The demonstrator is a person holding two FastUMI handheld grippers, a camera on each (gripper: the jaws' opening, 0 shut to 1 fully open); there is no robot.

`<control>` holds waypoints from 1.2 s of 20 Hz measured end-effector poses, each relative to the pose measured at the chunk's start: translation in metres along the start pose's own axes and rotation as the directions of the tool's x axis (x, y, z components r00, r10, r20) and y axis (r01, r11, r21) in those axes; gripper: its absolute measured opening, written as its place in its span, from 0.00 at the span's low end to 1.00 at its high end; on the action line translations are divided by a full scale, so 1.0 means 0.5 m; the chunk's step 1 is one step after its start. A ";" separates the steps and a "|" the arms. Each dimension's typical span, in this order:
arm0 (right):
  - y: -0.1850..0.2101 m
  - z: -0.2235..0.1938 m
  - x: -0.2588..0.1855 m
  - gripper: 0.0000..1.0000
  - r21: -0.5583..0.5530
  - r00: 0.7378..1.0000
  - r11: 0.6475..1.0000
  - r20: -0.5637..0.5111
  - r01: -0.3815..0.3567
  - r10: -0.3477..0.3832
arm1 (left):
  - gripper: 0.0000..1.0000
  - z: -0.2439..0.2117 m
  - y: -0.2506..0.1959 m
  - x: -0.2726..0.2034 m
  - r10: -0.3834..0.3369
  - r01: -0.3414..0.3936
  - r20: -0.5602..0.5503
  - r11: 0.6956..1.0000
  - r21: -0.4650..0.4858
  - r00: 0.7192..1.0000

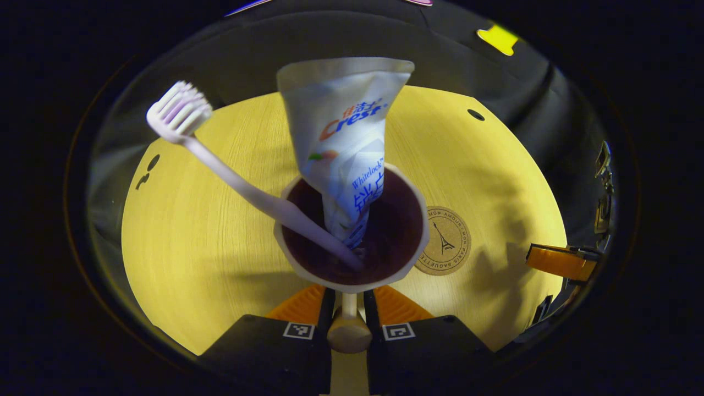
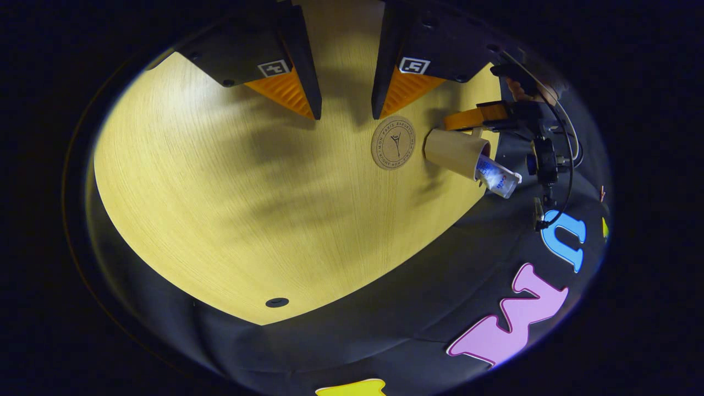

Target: Put the toothbrush and toothpaste on the desktop into the cup, then pick up the cup and place it on the coaster on the desktop.

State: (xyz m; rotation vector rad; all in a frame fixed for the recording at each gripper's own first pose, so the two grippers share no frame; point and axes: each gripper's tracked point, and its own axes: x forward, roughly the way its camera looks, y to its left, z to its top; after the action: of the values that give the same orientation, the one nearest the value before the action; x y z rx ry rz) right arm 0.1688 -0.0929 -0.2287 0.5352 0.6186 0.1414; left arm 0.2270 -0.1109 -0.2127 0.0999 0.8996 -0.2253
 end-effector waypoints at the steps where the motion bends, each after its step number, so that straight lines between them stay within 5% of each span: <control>1: 0.000 0.002 -0.003 0.57 0.004 1.000 1.000 0.002 -0.002 0.002 | 0.35 0.004 -0.006 -0.005 0.001 -0.001 0.007 1.000 0.012 1.000; 4: -0.006 0.007 -0.012 0.57 0.001 1.000 1.000 0.008 0.000 0.000 | 0.35 0.008 -0.035 -0.013 -0.002 0.002 0.013 0.999 0.049 1.000; 5: -0.007 0.008 -0.009 0.57 -0.001 1.000 1.000 0.012 0.000 0.000 | 0.26 0.010 -0.047 -0.015 -0.011 0.010 0.011 0.998 0.055 1.000; 6: -0.009 0.011 -0.011 0.57 -0.001 1.000 1.000 0.015 0.002 -0.002 | 0.35 0.014 -0.059 -0.020 -0.020 0.019 0.012 0.998 0.058 1.000; 24: -0.062 0.010 -0.055 0.57 0.031 0.999 0.999 0.034 0.014 -0.015 | 0.30 0.013 -0.179 0.004 -0.055 0.053 0.008 0.986 0.160 0.998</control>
State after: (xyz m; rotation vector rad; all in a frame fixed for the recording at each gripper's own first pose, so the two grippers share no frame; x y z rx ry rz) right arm 0.1487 -0.1292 -0.2273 0.5615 0.5922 0.1092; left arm 0.2119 -0.1992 -0.2095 0.2232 0.8718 -0.3483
